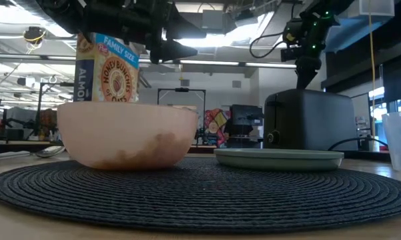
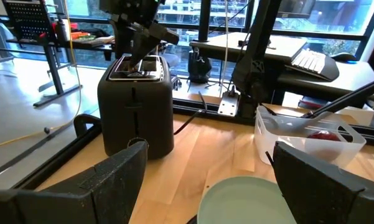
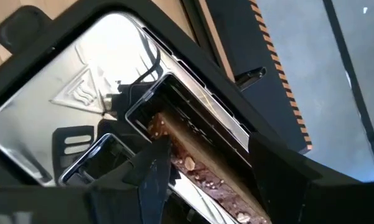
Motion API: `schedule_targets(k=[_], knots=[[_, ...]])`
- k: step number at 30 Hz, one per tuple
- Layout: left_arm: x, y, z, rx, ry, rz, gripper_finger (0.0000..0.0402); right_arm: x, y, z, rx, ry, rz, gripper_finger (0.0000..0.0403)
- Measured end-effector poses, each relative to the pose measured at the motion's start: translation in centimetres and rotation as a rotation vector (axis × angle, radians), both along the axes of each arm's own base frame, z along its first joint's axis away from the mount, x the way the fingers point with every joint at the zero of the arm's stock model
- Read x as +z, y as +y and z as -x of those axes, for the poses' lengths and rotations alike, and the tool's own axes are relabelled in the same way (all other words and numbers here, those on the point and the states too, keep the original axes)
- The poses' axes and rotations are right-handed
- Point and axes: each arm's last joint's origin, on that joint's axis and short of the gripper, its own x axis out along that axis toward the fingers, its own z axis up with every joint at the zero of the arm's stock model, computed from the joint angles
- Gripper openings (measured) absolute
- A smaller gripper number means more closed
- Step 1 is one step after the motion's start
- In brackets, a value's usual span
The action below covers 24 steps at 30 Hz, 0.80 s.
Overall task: Arrange a breakfast setting
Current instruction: Put the toasted bread from the toaster oven on the green plate
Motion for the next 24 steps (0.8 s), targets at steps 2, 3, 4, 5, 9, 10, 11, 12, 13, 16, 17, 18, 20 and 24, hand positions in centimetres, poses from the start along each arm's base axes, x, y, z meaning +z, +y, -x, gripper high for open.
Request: schedule_targets(k=[2, 3, 4, 5, 9, 10, 11, 12, 13, 16, 17, 18, 20, 24], knots=[[0.00, 0.00, 0.00, 0.000, 0.001, -0.003, 0.0332, -0.13, -0.09, -0.06, 0.000, 0.003, -0.004, 0.0204], [-0.01, 0.00, 0.00, 0.000, 0.002, -0.003, 0.0332, -0.13, -0.09, -0.06, 0.001, 0.003, -0.004, 0.0204], [-0.02, 0.00, 0.00, 0.000, 0.003, -0.003, 0.0332, -0.13, -0.10, -0.07, 0.004, 0.004, -0.003, 0.0204], [-0.04, 0.00, 0.00, 0.000, 0.006, -0.004, 0.0332, -0.13, -0.10, -0.07, 0.010, 0.006, -0.001, 0.0204], [-0.15, 0.02, 0.02, 0.008, 0.017, -0.006, 0.0332, -0.14, -0.08, -0.06, 0.025, 0.012, 0.002, 0.0204], [-0.16, 0.02, 0.02, 0.008, 0.018, -0.005, 0.0332, -0.14, -0.08, -0.06, 0.027, 0.013, 0.003, 0.0204], [-0.16, 0.02, 0.02, 0.008, 0.019, -0.005, 0.0332, -0.14, -0.08, -0.06, 0.030, 0.013, 0.003, 0.0204], [-0.17, 0.02, 0.02, 0.008, 0.019, -0.005, 0.0332, -0.14, -0.08, -0.06, 0.032, 0.014, 0.004, 0.0204], [-0.17, 0.02, 0.02, 0.008, 0.019, -0.005, 0.0332, -0.14, -0.08, -0.06, 0.032, 0.014, 0.004, 0.0204], [-0.17, 0.02, 0.03, 0.008, 0.020, -0.005, 0.0332, -0.14, -0.08, -0.06, 0.032, 0.014, 0.004, 0.0204], [-0.17, 0.02, 0.03, 0.008, 0.020, -0.005, 0.0332, -0.14, -0.08, -0.06, 0.032, 0.014, 0.004, 0.0204], [-0.17, 0.02, 0.03, 0.008, 0.020, -0.005, 0.0332, -0.14, -0.08, -0.06, 0.032, 0.014, 0.004, 0.0204], [-0.19, 0.02, 0.03, 0.008, 0.021, -0.005, 0.0332, -0.14, -0.08, -0.06, 0.032, 0.014, 0.004, 0.0204], [-0.25, 0.02, 0.03, 0.008, 0.027, -0.004, 0.0332, -0.13, -0.09, -0.07, 0.032, 0.013, 0.005, 0.0204]])
